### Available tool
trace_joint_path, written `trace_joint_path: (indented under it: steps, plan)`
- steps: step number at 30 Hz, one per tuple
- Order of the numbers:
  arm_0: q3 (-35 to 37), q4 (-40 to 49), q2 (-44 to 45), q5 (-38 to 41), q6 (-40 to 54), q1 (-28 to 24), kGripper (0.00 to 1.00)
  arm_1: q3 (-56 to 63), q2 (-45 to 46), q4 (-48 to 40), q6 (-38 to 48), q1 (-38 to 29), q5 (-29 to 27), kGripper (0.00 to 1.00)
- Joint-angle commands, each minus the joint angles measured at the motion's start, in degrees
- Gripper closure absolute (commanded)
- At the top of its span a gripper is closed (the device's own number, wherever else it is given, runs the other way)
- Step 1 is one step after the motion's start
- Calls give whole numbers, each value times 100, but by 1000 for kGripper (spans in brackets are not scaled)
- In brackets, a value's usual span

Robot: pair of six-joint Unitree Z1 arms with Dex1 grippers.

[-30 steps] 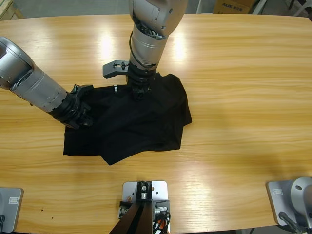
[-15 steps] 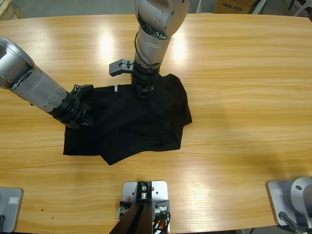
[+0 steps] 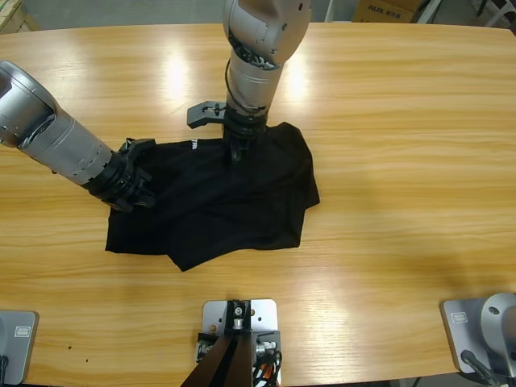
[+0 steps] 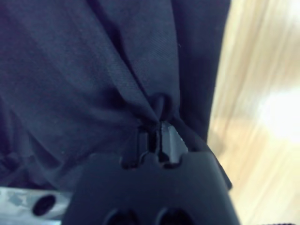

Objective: Fold clothes

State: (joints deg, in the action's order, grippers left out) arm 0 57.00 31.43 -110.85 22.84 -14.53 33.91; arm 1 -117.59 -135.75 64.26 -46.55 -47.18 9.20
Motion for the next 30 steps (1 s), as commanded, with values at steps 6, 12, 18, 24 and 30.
trace_joint_path:
  steps: [6, 12, 18, 24, 30]
  plan:
    - [-129, -85, -415, -52, -15, -25, 1000, 395, 648, 3, 266, -13, -397, 1000]
    - [-127, -85, -420, -55, -24, -25, 1000, 597, 662, 6, 336, -55, -445, 1000]
    - [-143, -85, -420, -55, -24, -25, 1000, 671, 706, -52, 392, -90, -621, 541]
    - [-145, -102, -429, -52, -32, -25, 1000, 685, 720, -96, 405, -134, -554, 439]
    - [-154, -102, -429, -52, -32, -25, 1000, 676, 555, -261, 419, -134, -515, 474]
